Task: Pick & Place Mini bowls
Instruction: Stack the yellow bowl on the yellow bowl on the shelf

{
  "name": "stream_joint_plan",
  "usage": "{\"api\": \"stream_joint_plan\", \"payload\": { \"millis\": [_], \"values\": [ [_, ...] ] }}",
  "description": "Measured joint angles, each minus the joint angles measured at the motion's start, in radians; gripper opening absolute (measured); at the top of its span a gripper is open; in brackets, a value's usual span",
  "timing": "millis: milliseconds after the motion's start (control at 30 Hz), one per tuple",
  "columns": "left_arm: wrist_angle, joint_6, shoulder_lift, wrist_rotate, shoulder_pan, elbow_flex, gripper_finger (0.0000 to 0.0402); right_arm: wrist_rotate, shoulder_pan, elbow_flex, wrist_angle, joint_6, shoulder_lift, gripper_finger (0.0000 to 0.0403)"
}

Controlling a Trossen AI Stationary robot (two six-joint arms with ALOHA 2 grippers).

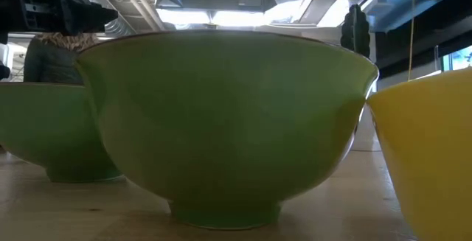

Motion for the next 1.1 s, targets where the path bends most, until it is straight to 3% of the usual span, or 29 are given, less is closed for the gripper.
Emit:
{"api": "stream_joint_plan", "payload": {
  "millis": [200, 433, 600, 833, 967, 1100],
  "values": [
    [0.0, 0.01, 0.0, 0.0, 0.0, 0.0, 0.0006, 0.078, -0.13, 0.377, -0.211, -0.099, 0.249, 0.0004],
    [0.0, 0.026, 0.0, -0.003, 0.0, 0.0, 0.0006, 0.071, -0.33, 0.748, -0.429, -0.147, 0.49, 0.0003],
    [0.0, 0.026, 0.0, -0.003, 0.0, 0.0, 0.0006, 0.01, -0.484, 0.953, -0.599, -0.144, 0.657, 0.0003],
    [-0.001, 0.027, 0.0, -0.003, 0.0, 0.0, 0.0006, -0.1, -0.679, 1.128, -0.764, -0.098, 0.852, 0.0003],
    [-0.001, 0.034, 0.0, -0.003, 0.0, 0.0, 0.0006, -0.188, -0.762, 1.157, -0.793, -0.074, 0.93, 0.0003],
    [-0.001, 0.035, 0.0, -0.003, 0.0, 0.0, 0.0006, -0.193, -0.836, 1.158, -0.791, -0.025, 0.99, 0.0003]
  ]
}}
